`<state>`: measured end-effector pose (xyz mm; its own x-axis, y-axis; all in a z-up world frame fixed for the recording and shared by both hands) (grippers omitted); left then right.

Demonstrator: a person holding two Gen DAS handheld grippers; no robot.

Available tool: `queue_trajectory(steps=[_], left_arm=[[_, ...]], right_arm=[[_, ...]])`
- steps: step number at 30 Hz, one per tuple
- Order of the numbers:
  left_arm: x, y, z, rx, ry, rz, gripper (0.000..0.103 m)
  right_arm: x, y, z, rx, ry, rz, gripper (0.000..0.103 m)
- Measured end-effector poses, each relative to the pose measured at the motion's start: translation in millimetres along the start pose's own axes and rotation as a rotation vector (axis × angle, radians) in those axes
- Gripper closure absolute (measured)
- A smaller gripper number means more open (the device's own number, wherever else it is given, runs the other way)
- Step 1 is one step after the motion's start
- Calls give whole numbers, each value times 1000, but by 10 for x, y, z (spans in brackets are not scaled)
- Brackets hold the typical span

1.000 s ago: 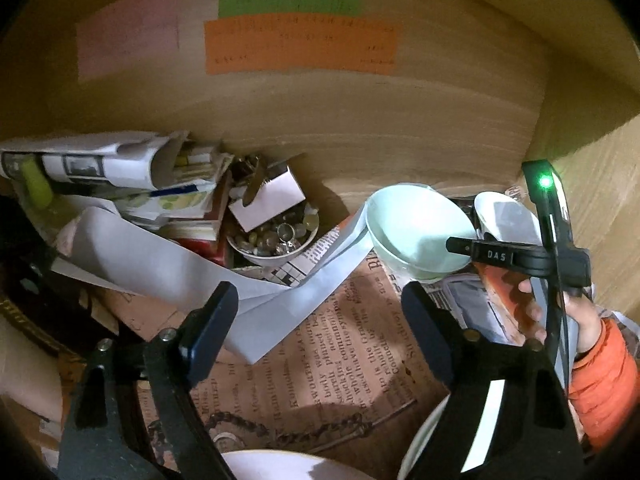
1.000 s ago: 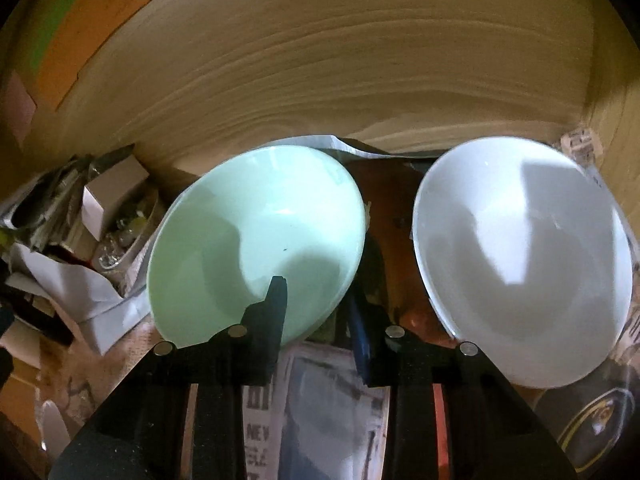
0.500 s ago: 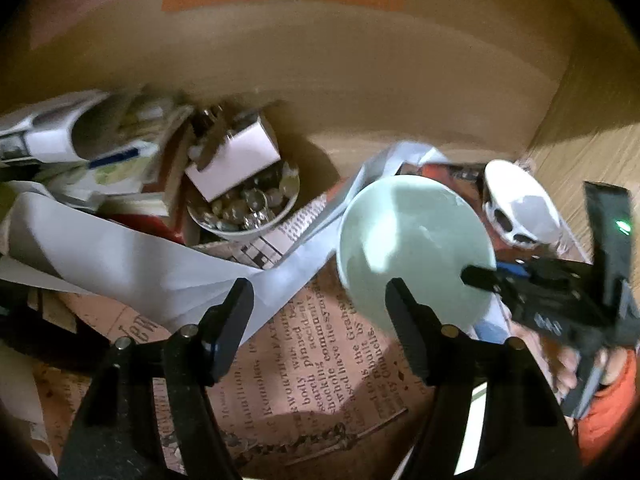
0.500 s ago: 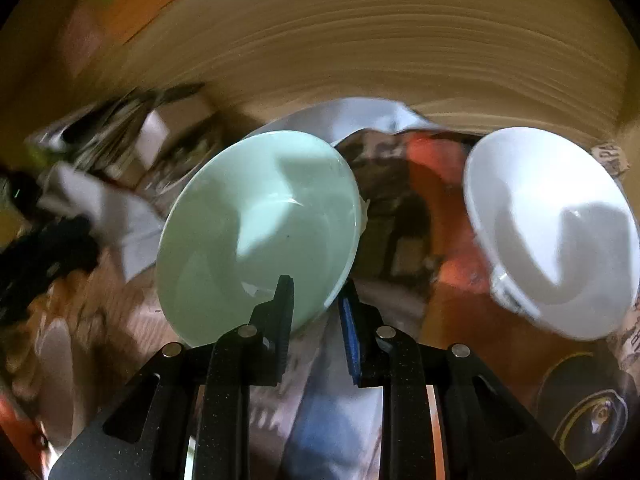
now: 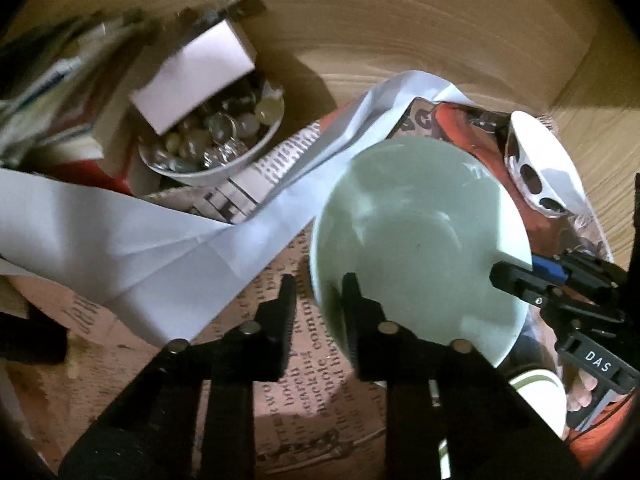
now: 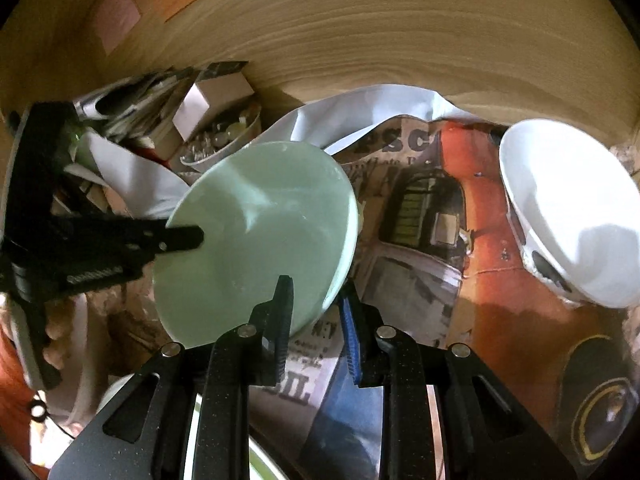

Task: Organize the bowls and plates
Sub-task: 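Lift the mint-green bowl with the left tool and carry it over the lavender bowl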

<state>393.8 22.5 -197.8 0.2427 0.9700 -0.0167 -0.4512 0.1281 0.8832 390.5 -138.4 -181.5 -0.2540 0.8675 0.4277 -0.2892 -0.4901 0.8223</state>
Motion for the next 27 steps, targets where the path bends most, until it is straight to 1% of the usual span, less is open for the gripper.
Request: queue_trajectory(steps=[1,2,8,12,17,23,27], left_arm=[[-11,-1,0,-1,2,-14,92],[-28,4,-2,2,0,-18,93],[-111,73,-17,-1,-17,-13,92],[-176,261,-22,-56,-38,15,92],[-228,573,-83,-129,-46,28,92],[-234,976,-276,-201,-32,31,91],[-242,1191,-416,-238,-26,51,91]], right_arm=[[-15,1,16,0,-12,12,82],[1,8,12,0,-15,14,82],[47,46,30,-41,0,-27,83],[105,143,3,-68,11,-37,83],[282,396,-36,-129,41,-45,83],[510,680,-113,-180,64,-16,83],[693,816,-204,-208,97,-10,83]])
Point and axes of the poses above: each gripper's, at about its wrist camera, not at the fingertips, and y roughly against the way its jaws point, x to its left, z to its top, the point moved 6 cm from there along -y, roughly the way its jaws point, and after that the axes turned 14 degrees about -y, right-handed, at the moved point
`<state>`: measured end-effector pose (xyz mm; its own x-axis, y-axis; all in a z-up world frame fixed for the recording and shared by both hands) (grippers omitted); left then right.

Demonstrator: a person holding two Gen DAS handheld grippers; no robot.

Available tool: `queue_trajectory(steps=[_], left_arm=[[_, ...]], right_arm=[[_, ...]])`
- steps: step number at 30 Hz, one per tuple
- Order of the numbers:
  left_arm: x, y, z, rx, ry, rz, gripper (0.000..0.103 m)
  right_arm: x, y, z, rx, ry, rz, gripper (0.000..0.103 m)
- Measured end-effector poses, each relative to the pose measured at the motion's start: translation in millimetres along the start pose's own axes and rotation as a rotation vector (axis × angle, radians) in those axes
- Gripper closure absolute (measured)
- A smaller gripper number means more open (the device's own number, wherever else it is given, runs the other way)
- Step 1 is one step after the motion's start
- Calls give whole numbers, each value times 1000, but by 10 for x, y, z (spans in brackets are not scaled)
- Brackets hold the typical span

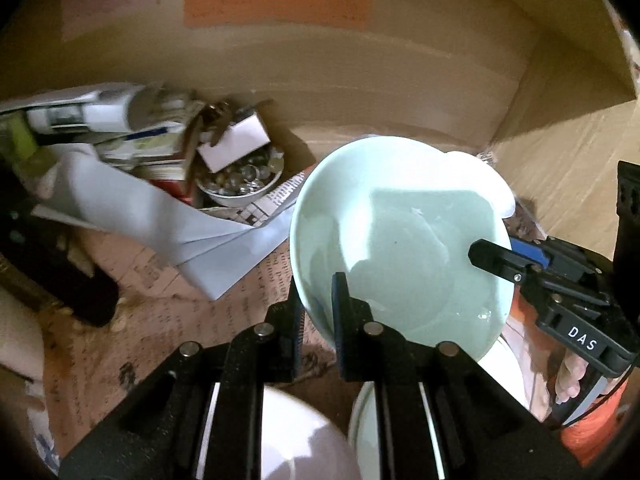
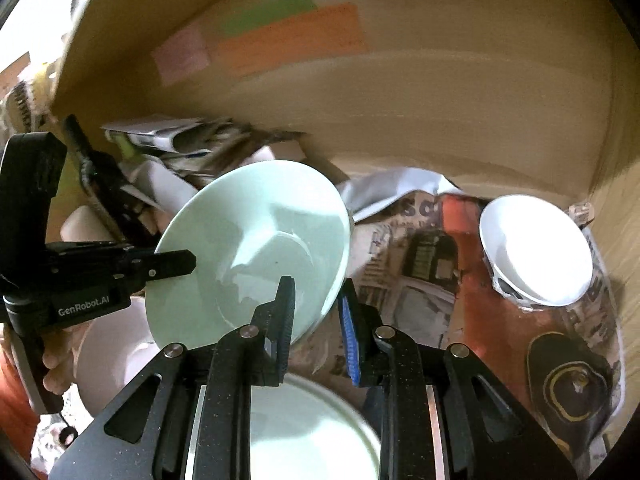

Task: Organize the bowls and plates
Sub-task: 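Lift the mint-green bowl with the left tool and carry it over the lavender bowl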

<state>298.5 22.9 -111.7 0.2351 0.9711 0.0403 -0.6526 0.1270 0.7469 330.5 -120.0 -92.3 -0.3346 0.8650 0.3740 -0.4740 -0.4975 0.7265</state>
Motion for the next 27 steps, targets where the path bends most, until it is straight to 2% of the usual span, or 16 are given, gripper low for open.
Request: queue_trajectory(steps=[14,27], left_arm=[[159,795,-489,-109,30,82,91],[401,1112,-1074,-102,94,104,91]], right_arm=[[646,333,-304,-45,65,90,83],[1050,330,-658,-4,98,152,83]])
Point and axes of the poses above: each gripper's, at about its wrist camera, not at the fingertips, and y roughly against the way its jaws point, x to its left, z to its top, the point moved 6 cm from there along -y, roughly the way its jaws point, and after that the axes turned 14 degrees about -y, right-handed, at the moved point
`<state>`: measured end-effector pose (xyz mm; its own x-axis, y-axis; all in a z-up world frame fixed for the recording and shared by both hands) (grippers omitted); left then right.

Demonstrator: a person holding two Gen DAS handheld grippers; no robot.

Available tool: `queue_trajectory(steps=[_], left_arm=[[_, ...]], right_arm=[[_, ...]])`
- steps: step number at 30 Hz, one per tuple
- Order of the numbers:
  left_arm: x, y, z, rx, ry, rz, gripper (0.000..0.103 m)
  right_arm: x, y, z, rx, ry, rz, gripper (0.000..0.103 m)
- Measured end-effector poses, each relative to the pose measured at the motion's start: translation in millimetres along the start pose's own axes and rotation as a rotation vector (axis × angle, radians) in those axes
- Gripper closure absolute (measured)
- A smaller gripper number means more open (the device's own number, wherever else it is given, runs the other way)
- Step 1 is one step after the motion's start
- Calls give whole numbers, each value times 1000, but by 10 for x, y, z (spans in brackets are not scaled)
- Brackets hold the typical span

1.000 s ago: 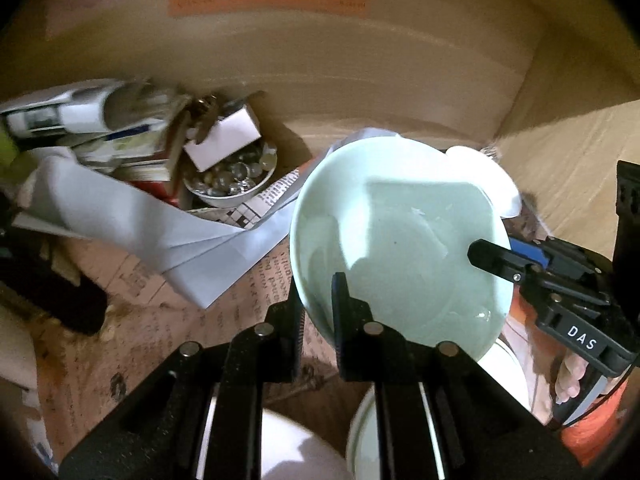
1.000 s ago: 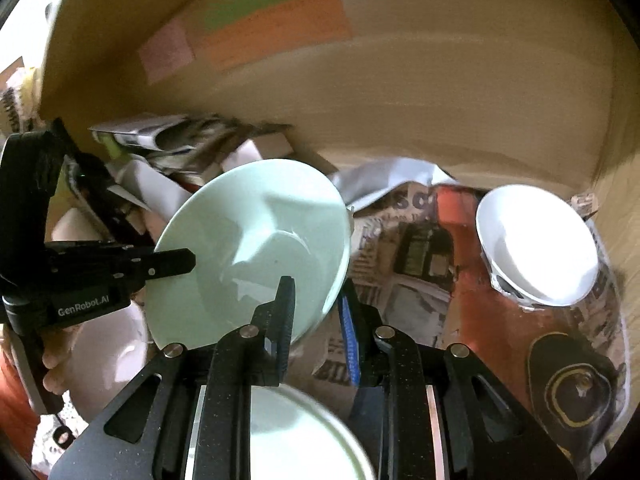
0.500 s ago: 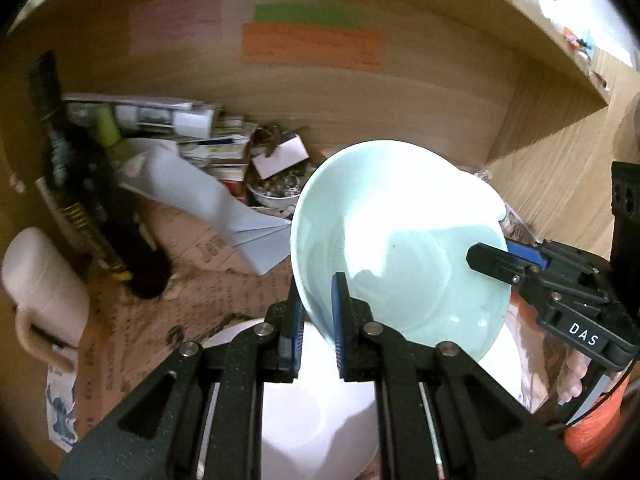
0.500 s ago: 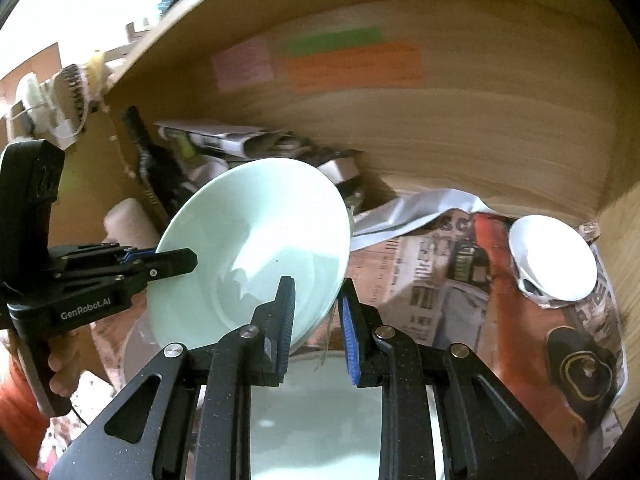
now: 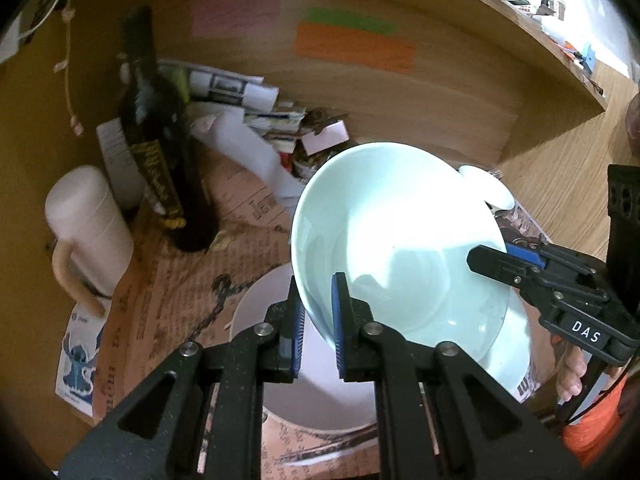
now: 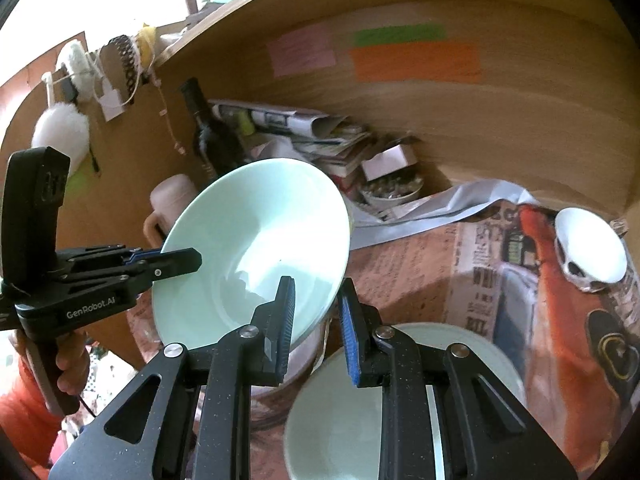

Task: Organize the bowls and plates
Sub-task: 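Lift the mint-green bowl with the left tool and carry it over the lavender bowl, then lower the mint-green bowl into the lavender bowl and open the left tool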

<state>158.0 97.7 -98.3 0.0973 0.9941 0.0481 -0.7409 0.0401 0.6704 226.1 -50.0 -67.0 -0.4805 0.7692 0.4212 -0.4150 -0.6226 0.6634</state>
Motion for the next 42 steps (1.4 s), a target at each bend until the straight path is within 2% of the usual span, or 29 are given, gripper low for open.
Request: queue_trajectory(steps=[9,20,27,35,42], left_arm=[[140,-47,-278,55,28,12,91],[227,-180,-449,99,33,25,91],[265,-293,-577,128,67,-4,91],[263,-291,-564,119,66,-1,91],[268,-321,-538,155,51,-8,90]], right_arm=[[125,-210,-230,65,-6,4,83],[145,-457,-406,137,-26,-6,83],[128,-552,-463,174,-25,-13,83],[152,-581,-480,160,18,-43,83],[196,-581,-483,140,74,-87,80]])
Point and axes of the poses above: each gripper's, at about its wrist camera, not at the fingertips, and y roughly against the way its jaws point, x to its left, z to its top, the point moved 6 cm from there along -y, roughly the way its jaws point, and after that the axes turned 14 degrees about -y, right-handed, at the moved point
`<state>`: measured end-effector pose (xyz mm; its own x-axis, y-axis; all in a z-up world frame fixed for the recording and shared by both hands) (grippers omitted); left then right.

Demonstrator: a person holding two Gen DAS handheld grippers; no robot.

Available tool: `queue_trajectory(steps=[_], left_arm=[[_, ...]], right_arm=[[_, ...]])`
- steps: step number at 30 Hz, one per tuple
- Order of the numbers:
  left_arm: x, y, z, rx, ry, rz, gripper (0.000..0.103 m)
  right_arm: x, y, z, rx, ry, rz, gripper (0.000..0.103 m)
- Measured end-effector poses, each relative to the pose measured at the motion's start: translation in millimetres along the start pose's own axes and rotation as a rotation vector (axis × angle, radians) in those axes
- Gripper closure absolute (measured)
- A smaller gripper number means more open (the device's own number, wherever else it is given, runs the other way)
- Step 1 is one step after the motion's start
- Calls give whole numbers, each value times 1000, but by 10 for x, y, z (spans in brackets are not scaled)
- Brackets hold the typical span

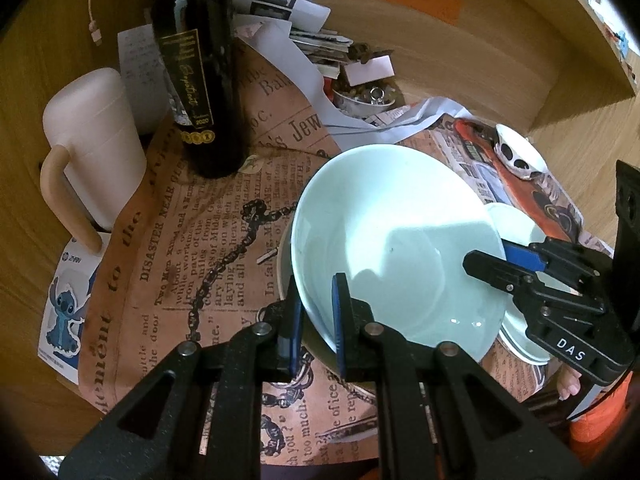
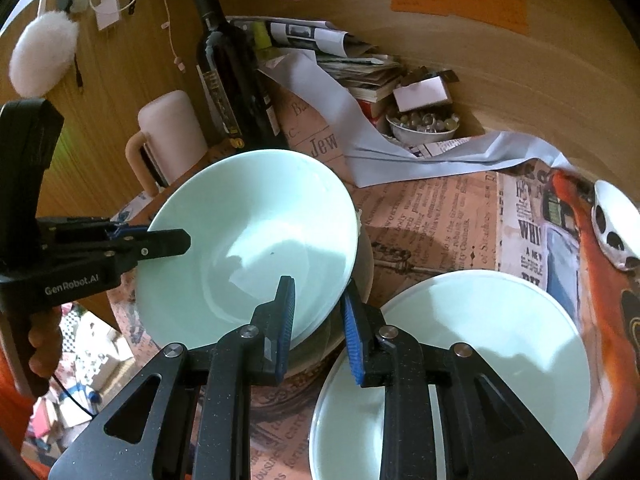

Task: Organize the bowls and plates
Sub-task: 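Lower the mint-green bowl into the lavender bowl and open the left tool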

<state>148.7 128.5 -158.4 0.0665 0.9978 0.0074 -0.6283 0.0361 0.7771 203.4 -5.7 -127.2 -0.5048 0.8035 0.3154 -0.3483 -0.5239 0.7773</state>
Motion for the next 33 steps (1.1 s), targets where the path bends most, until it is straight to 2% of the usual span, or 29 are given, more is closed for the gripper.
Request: queue_trajectory(steps=[9,17,19,20,21,23,31,33], left_arm=[[-22,3,19,37,-52,-3,88],[17,40,32,45,-37,-15,88],[59,112,56,14,-40,42,76],[85,164,78,-15,-46,64,56],[110,218,101,-46,-42,79,41],[149,279,127,-74,-28,93,39],[85,414,224,-140,-22,83,39],[12,449,270,-166,-33,87,36]], right_arm=[[-10,4,13,-4,10,-7,80],[2,-7,13,0,54,-27,80],[-6,-7,17,-2,58,-34,80],[-11,1,25,-12,64,-43,78],[-20,16,32,-25,66,-54,71],[-37,60,63,-48,65,-56,64],[-140,209,122,-86,34,-56,61],[-210,293,163,-111,13,-57,55]])
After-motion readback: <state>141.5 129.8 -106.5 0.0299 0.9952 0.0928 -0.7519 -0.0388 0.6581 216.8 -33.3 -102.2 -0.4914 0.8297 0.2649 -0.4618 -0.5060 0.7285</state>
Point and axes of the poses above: each gripper's, at about its wrist camera, not at the fingertips, and y roughly against the way its jaws point, x to its left, z to its top, the point moved 6 cm from there along -y, roughly the way its jaws point, and after that the axes turned 14 degrees about -y, right-handed, at the moved point
